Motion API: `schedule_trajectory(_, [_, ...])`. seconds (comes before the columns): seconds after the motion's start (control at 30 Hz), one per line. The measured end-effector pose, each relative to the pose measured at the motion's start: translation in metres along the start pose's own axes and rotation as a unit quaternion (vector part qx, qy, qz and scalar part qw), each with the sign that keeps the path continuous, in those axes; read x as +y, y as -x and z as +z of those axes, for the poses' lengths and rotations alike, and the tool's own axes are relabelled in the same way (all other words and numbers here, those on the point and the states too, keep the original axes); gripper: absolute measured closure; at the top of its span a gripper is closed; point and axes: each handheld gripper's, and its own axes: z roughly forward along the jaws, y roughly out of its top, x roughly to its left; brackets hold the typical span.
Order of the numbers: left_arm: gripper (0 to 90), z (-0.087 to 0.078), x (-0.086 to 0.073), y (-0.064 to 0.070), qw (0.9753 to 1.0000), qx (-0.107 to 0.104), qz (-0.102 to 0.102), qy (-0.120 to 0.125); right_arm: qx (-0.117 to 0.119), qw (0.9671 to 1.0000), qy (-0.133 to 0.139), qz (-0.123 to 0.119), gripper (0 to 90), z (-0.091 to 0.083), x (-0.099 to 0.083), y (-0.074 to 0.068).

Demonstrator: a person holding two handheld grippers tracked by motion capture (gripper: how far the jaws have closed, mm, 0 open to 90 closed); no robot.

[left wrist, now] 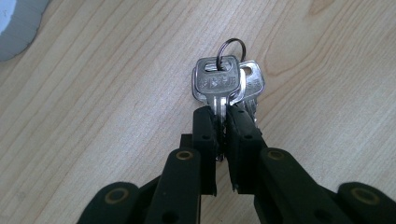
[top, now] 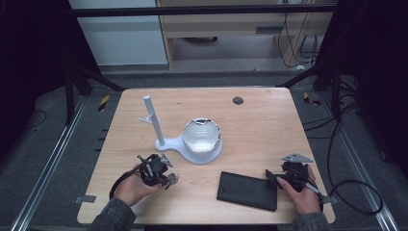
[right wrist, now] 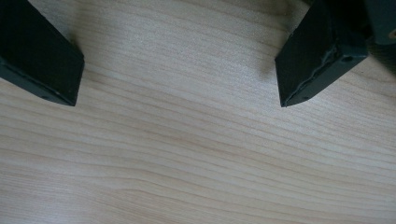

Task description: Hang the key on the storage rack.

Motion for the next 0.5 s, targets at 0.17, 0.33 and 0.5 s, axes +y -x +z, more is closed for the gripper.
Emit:
schedule_trajectory(0.17, [82.4, -0.0007, -0.0016, 0.0014, 1.0, 0.002, -0.001, 0.001, 0.001, 1.0, 0.001, 0.0, 1.4, 0.0, -0.0002, -0.0007])
schedule_trajectory(0.33, [82.5, -0.0008, -0.004, -0.0019, 1.0, 0.001, -0.008, 0.003, 0.001, 1.0, 0.001, -0.001, 1.4, 0.0, -0.0002, -0.0006])
schedule_trajectory(0.5, [82.5, -0.003, -0.0061, -0.0039, 0.9998, -0.008, -0.015, 0.012, 0.002, 1.0, 0.001, -0.001, 1.3, 0.0, -0.0002, -0.0007])
